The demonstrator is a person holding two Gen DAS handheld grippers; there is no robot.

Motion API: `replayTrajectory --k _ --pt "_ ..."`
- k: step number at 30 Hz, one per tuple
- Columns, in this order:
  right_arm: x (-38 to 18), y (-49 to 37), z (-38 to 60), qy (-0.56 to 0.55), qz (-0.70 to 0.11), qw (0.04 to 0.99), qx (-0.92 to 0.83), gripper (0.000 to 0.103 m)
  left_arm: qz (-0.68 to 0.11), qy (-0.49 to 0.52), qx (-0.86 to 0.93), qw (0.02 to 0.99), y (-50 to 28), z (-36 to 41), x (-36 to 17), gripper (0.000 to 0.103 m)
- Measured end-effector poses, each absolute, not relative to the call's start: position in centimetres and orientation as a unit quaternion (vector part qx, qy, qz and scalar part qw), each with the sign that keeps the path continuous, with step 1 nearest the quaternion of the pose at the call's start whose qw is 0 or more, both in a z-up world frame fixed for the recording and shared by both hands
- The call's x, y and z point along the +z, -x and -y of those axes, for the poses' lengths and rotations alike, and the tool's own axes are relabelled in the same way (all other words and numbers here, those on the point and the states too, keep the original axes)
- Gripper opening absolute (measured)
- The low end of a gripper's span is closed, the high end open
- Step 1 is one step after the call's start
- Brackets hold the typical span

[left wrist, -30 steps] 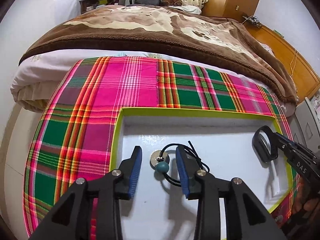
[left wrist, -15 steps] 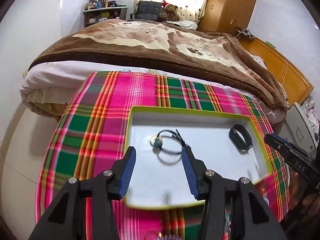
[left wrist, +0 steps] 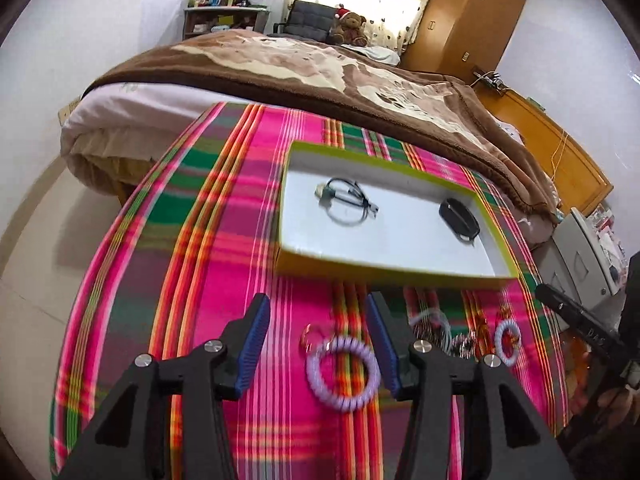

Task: Organize jewelry
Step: 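Move both open tools back over the remaining jewelry, then grasp the light blue coil bracelet with the right tool while the left tool grasps the lavender coil bracelet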

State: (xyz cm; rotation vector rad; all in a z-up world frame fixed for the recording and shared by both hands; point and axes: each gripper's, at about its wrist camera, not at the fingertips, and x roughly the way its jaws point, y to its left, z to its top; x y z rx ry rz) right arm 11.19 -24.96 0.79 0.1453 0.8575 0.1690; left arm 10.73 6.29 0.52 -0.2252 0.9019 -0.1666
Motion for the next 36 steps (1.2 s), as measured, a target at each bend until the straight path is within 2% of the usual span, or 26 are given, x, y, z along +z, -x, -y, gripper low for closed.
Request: replayTrajectory --k 10,27,29,30,36 --pt "-1.9 -8.5 25.0 -0.055 -0.438 0.894 0.079 0.030 -0.448 0.114 -0.080 0.883 -7.8 -7.2 -1.1 0.052" --pt "-3.2 -8.8 23.3 -0.012 -0.457 0.885 0.088 0.030 -0.467 0.115 -0.078 0.873 -5.7 -7.0 -2.4 0.053" --pt "-3.2 -8.7 23.3 -0.009 -0.455 0.886 0.082 0.023 -0.469 0.116 -0.077 0.872 -5.7 -7.0 -2.4 0.053" --pt "-3.2 -8.7 23.3 -0.010 -0.455 0.887 0.082 0.013 -0.470 0.116 -0.075 0.872 -5.7 -7.0 -2.4 0.053" --pt "-2.9 -8.4 24.0 -0.031 -0.447 0.891 0.081 0.011 -0.472 0.114 -0.076 0.871 -5.7 -6.9 -2.4 0.053"
